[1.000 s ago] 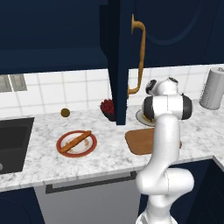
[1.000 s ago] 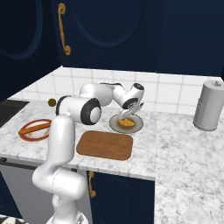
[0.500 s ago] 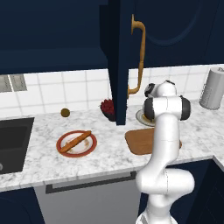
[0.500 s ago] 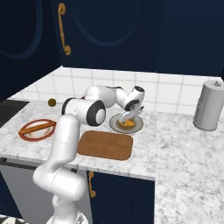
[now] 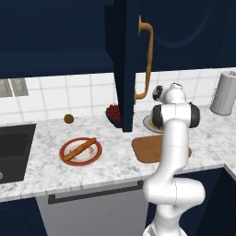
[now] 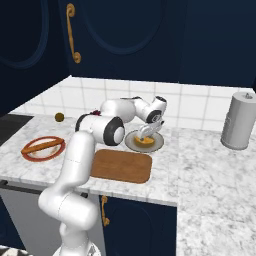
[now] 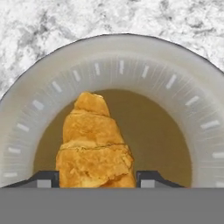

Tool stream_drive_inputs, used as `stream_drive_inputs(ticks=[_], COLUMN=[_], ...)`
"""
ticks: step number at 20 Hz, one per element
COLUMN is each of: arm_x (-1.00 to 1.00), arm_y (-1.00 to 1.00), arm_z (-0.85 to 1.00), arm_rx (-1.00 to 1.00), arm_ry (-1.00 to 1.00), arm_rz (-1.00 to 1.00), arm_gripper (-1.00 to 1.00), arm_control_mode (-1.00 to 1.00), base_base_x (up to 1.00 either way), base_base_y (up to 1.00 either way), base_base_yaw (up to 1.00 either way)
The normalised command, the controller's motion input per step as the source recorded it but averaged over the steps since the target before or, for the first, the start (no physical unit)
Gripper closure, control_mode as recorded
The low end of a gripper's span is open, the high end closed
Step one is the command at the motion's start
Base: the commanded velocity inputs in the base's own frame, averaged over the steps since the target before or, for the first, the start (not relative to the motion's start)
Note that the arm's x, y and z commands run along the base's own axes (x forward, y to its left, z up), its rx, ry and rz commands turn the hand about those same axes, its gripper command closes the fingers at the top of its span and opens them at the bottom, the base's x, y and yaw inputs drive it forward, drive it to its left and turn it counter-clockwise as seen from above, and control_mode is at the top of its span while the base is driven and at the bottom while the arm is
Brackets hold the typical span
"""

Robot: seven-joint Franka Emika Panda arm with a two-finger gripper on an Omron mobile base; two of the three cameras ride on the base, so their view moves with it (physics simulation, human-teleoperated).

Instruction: From the different types of pastries on the counter, select a croissant and place it on the cutting board. Then retrieve a jar of jam from the cabinet and place it alongside the croissant on the cutting board.

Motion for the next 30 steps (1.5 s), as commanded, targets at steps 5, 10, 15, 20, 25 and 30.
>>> stream_drive_inputs(ticks=[5,10,15,20,25,30], arm_x=[-0.60,-0.72,-0.24,-0.15,-0.72,-1.00], arm_y=[0.14,0.00,0.00,0.05,0.05,0.29], arm_z=[-0.14,0.06,0.77,0.70,0.23,0.07], arm_rx=[0.00,0.00,0.00,0.00,0.00,-0.06], arm_ry=[-0.13,-0.34,-0.18,0.00,0.02,-0.12], arm_rz=[0.00,0.07,0.06,0.04,0.04,0.00], arm_gripper=[1.00,1.00,1.00,1.00,1.00,1.00], arm_control_mode=[-1.00,-1.00,-1.00,-1.00,-1.00,-1.00], base_base_x=[0.00,0.00,0.00,0.00,0.00,0.00], base_base_y=[0.00,0.00,0.00,0.00,0.00,0.00], base_base_yaw=[0.00,0.00,0.00,0.00,0.00,0.00])
